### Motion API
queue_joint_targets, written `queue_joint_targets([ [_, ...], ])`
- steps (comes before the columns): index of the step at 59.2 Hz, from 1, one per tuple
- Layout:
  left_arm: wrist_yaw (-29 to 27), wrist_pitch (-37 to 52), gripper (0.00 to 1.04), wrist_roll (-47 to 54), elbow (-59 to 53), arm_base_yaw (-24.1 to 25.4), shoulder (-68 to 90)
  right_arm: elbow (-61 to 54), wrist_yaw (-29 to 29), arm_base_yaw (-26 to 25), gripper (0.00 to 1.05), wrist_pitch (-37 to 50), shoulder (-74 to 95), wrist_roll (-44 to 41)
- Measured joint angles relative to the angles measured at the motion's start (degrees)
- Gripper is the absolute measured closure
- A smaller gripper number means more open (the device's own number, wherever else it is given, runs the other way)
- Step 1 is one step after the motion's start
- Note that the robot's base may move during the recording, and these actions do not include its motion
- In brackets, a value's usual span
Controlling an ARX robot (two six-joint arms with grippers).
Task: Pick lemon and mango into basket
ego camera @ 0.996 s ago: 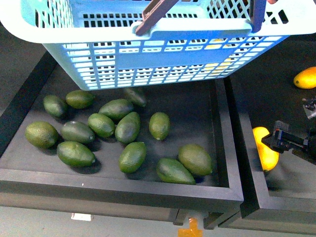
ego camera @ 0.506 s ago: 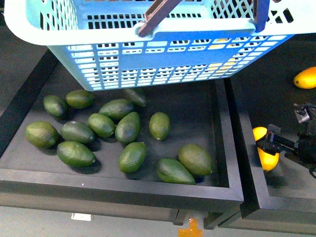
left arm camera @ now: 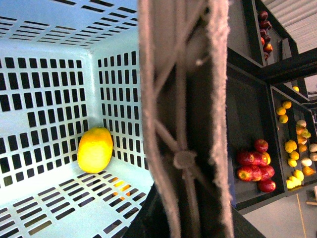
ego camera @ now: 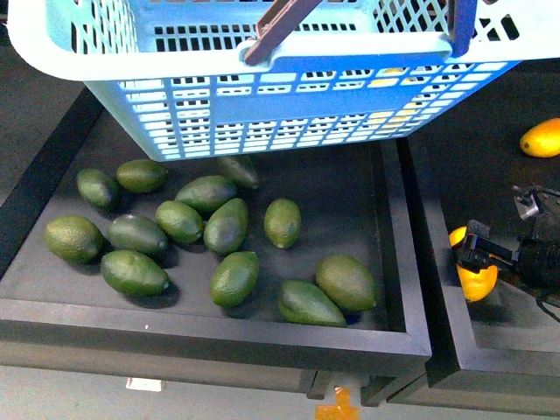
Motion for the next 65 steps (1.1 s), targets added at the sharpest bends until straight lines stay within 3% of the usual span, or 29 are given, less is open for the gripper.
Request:
queue_joint_targets([
  [18,0.0,0.0,1.0,0.0,0.0,0.0,0.0,1.5,1.3,0.1,0.09,-1.0,1.0,0.6],
  [21,0.0,0.0,1.0,0.0,0.0,0.0,0.0,1.6,1.3,0.1,0.14,-1.0,1.0,0.8],
  [28,0.0,0.0,1.0,0.0,0.0,0.0,0.0,1.9,1.3,0.3,0.34,-1.2,1.4,1.5],
  [35,0.0,0.0,1.0,0.0,0.0,0.0,0.0,1.8,1.6,0.3,0.43,-1.3,1.5,1.7],
  [49,0.0,0.0,1.0,0.0,0.0,0.0,0.0,0.7,1.6,-1.1,0.44,-1.5,0.5,1.9],
  [65,0.0,0.0,1.0,0.0,0.0,0.0,0.0,-5.0,-0.3,-9.5,0.44,-3.7,-12.0,-1.8],
])
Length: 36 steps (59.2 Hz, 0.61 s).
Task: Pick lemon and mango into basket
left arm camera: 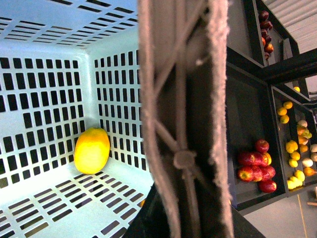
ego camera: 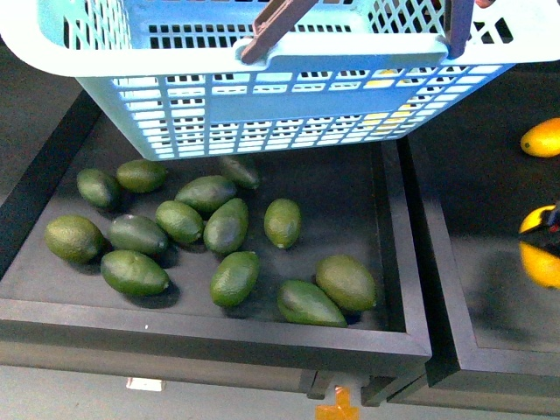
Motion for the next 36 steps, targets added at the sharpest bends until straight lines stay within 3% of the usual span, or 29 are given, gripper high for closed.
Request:
queue_joint_targets([
  [22,0.0,0.0,1.0,0.0,0.0,0.0,0.0,-8.2,-10.3,-9.8,0.44,-4.3,-25.8,-3.1],
  [36,0.0,0.0,1.0,0.0,0.0,0.0,0.0,-12.1,-14.5,-8.9,0.44,-8.3,-47.9,-2.2],
])
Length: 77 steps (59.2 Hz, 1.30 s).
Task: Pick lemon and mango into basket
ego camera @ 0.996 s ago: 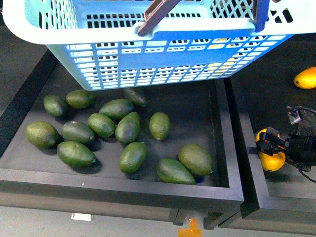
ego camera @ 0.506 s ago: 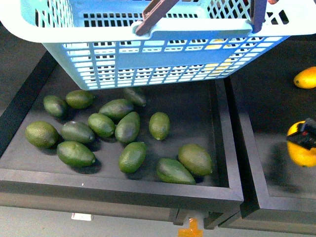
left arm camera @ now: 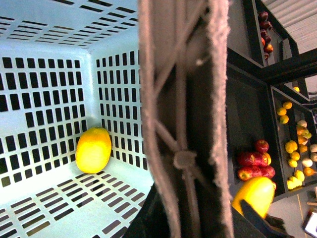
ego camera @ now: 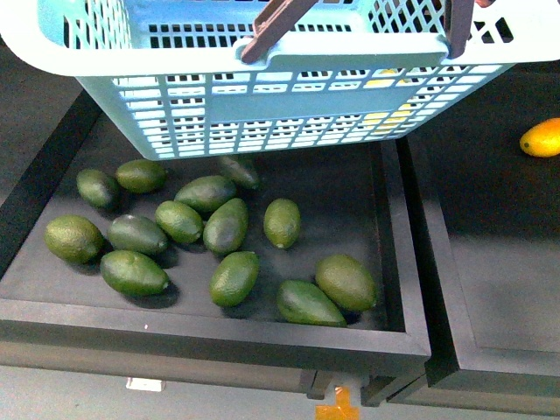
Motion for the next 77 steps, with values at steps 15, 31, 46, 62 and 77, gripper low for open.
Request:
queue_joint_targets([
  [15,0.0,0.0,1.0,0.0,0.0,0.0,0.0,0.2,6.6,12.7,0.45,-2.6,-14.1,3.6],
  [31,0.0,0.0,1.0,0.0,0.0,0.0,0.0,6.3,21.2,29.3,0.45,-1.3,-10.2,4.1],
  [46,0.0,0.0,1.0,0.0,0.0,0.0,0.0,12.7,28.8,36.4,0.45,-0.5,-1.2,4.4],
  [62,0.0,0.0,1.0,0.0,0.0,0.0,0.0,19.0,33.1,39.4,0.45,-1.1,7.3,4.6],
  [77,0.0,0.0,1.0,0.0,0.0,0.0,0.0,22.2,35.8,41.3,0.37,-1.7,11.2,5.5],
])
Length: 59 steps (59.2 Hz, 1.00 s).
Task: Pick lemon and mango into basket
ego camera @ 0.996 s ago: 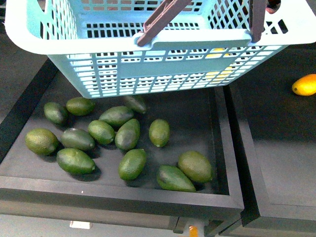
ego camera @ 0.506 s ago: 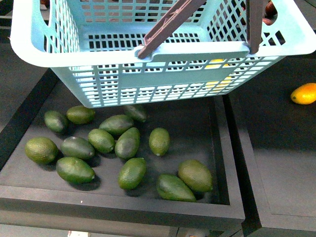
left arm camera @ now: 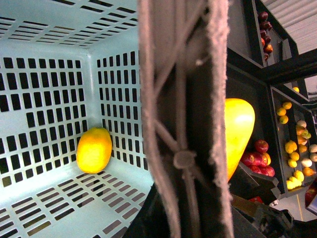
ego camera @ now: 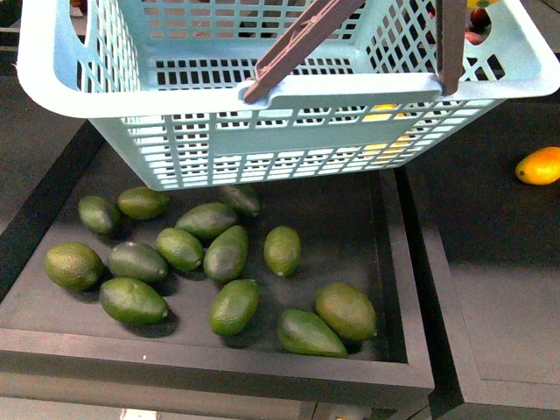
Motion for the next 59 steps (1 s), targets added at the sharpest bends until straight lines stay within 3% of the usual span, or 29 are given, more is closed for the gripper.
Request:
queue_joint_targets([
  [9,0.0,0.0,1.0,0.1,0.0,0.0,0.0,0.0,1.1,0.2,0.07,0.0,0.0,1.5],
  [21,-0.4,0.0,1.0,0.0,-0.1,0.0,0.0,-5.2,1.5,-3.3,0.09,-0.1,-6.4,2.1],
  [34,0.0,0.0,1.0,0.2,-0.1,0.1,0.0,-17.7,4.3,-10.7,0.09,-4.7,-23.1,1.3],
  [59,-0.1,0.0,1.0,0.0,-0.1,0.0,0.0,-19.6,3.3,-11.6,0.1,-3.7,-25.5,0.0],
])
